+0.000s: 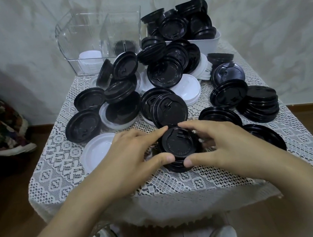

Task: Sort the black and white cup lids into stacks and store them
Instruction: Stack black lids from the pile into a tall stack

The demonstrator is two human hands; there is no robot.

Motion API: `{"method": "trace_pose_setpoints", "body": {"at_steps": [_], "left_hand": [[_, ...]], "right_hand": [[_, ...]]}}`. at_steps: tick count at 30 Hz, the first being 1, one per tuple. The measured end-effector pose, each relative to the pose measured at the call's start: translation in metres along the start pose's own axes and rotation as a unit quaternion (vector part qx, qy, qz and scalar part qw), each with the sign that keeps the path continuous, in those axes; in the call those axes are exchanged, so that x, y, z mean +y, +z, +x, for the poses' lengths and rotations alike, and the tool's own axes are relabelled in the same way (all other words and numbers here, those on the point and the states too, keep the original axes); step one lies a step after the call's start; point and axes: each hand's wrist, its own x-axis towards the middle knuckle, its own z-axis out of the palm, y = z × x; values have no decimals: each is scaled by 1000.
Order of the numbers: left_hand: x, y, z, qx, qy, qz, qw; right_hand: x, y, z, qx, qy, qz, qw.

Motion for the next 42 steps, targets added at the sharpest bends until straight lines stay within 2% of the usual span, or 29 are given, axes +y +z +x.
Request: {"method": "trace_pose_setpoints", "body": {"at_steps": [10, 16, 23, 28, 32, 37, 42], "left_hand": [[-1, 1, 1, -28, -30, -6, 999], [-9, 10, 1, -15, -9, 58, 998], [-4, 8, -1, 9, 37, 46, 998], [-1, 9, -2, -13, 27, 45, 999], [3, 8, -1, -2, 18, 71, 997], [-1, -7, -4, 40, 9, 42, 998], [-13, -16, -10, 29, -5, 55, 998]], "right_hand": [[2, 1, 1, -1, -10, -17, 1000], [-4, 4, 2, -6, -10, -61, 998], [8, 6, 4, -28, 20, 11, 999], [11, 7, 6, -42, 28, 36, 998], [12, 11, 5, -13, 17, 40, 999], [2, 15, 9, 30, 0, 84, 996], [-16, 27, 20, 54, -29, 23, 998]]}}
